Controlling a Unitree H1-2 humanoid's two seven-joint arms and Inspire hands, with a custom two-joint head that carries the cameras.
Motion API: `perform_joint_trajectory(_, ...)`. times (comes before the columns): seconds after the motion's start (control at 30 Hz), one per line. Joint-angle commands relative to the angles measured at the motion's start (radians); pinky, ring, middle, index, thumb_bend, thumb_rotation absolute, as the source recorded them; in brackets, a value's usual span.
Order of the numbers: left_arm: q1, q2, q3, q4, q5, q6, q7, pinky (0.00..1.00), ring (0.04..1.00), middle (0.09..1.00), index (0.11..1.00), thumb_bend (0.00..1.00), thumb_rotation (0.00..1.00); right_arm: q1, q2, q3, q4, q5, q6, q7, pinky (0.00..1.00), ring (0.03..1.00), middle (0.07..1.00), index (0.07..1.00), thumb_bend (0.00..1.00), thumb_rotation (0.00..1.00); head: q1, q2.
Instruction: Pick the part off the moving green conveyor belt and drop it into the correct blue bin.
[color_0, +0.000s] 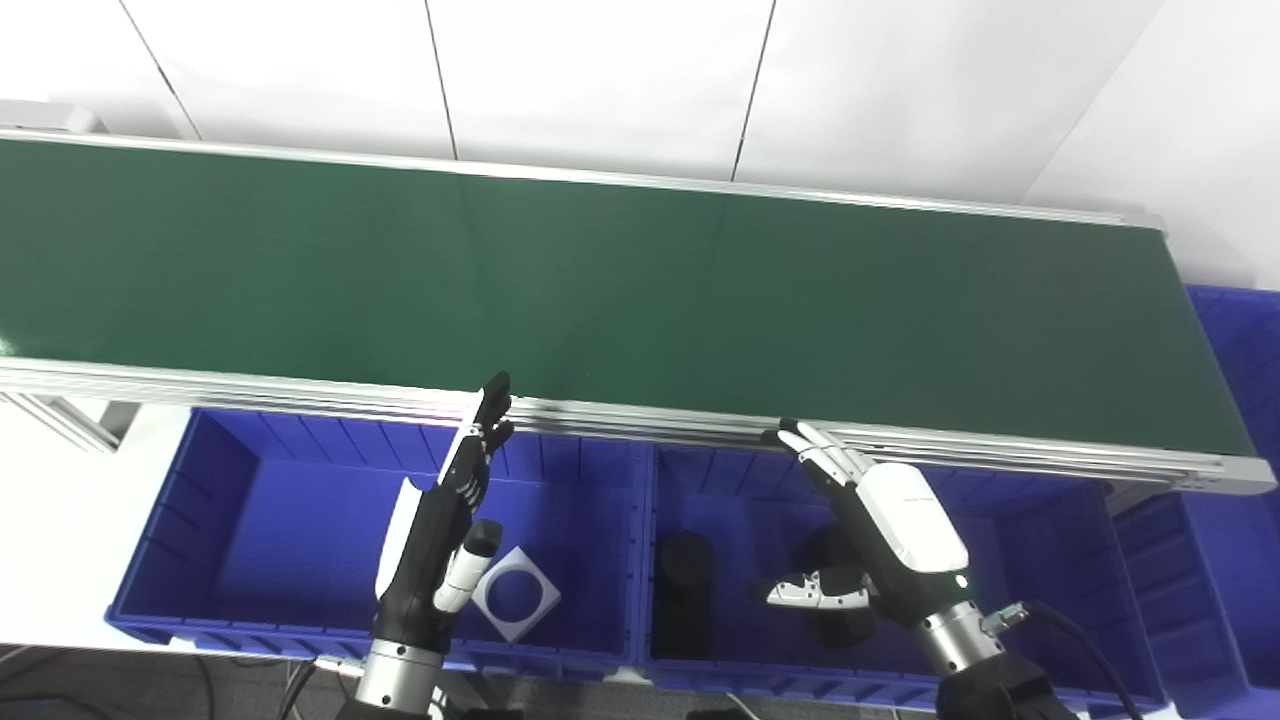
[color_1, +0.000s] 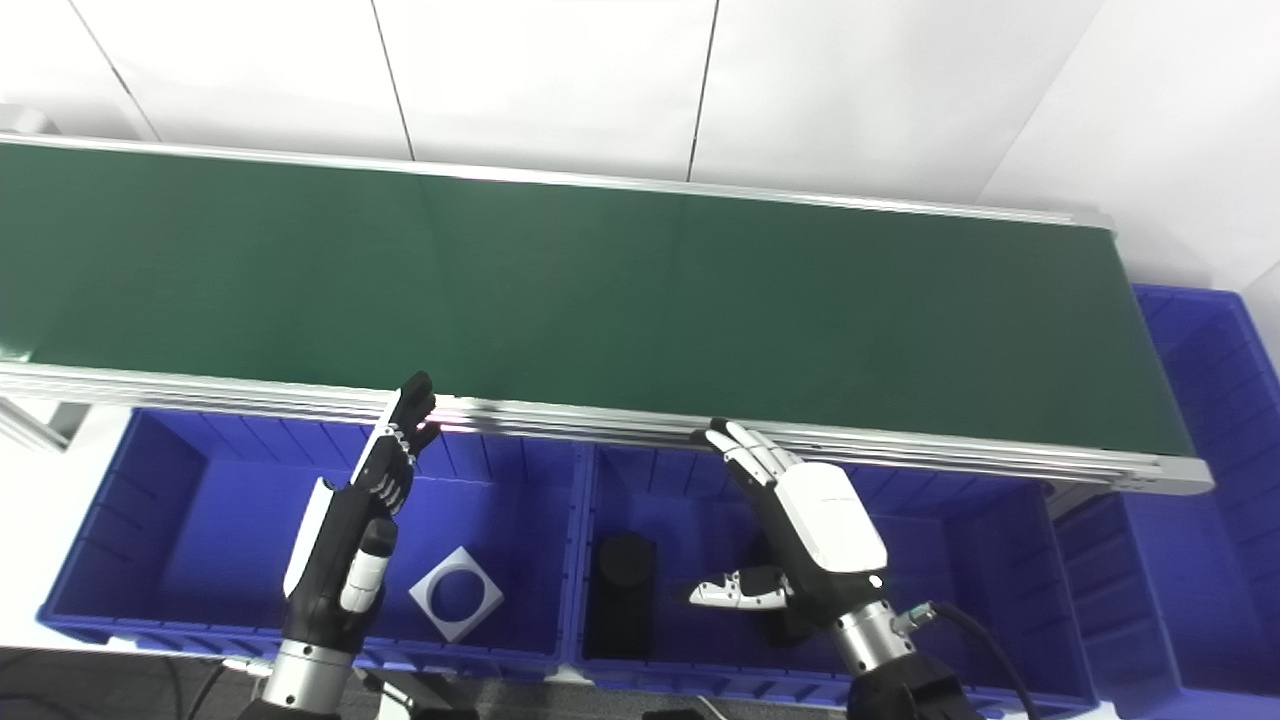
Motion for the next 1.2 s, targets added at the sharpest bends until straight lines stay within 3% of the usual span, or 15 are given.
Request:
perform_joint_trajectory(0.0,0.0,-0.005,0.005,-0.032,0.006,-0.026,-0.011,0.96,0.991,1.0,0.976,0.67,1.0,0.013,0.018,-0.011,-0.07,0.042,-0.029,-0.013,0.82,0.912,0.931,0.902,0.71,0.39,0.0,-0.001)
perform_joint_trajectory(0.17,0.0,-0.005,0.009,-0.032,0.017,-0.022,-0.014,0.97,0.995,1.0,0.976,0.67,1.0,0.087,0.106,-0.017,-0.147,0.292,0.001,0.034,0.82,0.901,0.936,0.939,0.75,0.46,0.004,-0.002)
perform_joint_trajectory(0.33,-0.002,-0.004,0.014,-0.032,0.022,-0.013,-0.025,0.97,1.0,1.0,0.981,0.69,1.0,0.14,0.192,-0.005,-0.187,0.472,0.028,0.076,0.88,0.93,0.974,0.998,0.85,0.71,0.002,-0.006)
perform_joint_trajectory(0.47,-0.006,-0.004,0.017,-0.038,0.023,0.006,-0.039,0.98,1.0,1.0,0.984,0.71,1.0,0.157,0.238,0.001,-0.165,0.562,0.011,0.091,0.9,0.937,0.973,1.0,0.85,0.78,0.001,-0.014)
perform_joint_trajectory(0.6,-0.018,-0.009,0.023,-0.034,0.045,0.014,-0.04,0.97,0.994,1.0,0.985,0.75,1.0,0.164,0.263,0.004,-0.139,0.608,-0.017,0.095,0.93,0.957,0.985,1.0,0.81,0.83,0.003,-0.017)
perform_joint_trajectory(0.83,-0.047,-0.008,0.036,0.03,0.038,-0.005,-0.044,0.95,0.979,0.997,0.981,0.74,1.0,0.166,0.311,-0.018,-0.077,0.75,-0.017,0.097,0.99,0.976,0.992,1.0,0.83,0.82,0.001,-0.041)
perform_joint_trajectory(0.93,-0.043,-0.012,0.039,0.034,0.029,-0.004,-0.043,0.95,0.98,0.995,0.978,0.75,1.0,0.165,0.313,-0.025,-0.068,0.761,-0.008,0.099,1.0,0.981,0.992,1.0,0.84,0.84,-0.001,-0.045)
perform_joint_trajectory(1.17,-0.044,0.001,0.043,0.068,0.015,-0.025,-0.049,0.95,0.98,0.997,0.98,0.76,1.0,0.151,0.326,-0.032,0.002,0.76,-0.091,0.093,1.0,0.981,0.994,1.0,0.81,0.85,-0.015,-0.079)
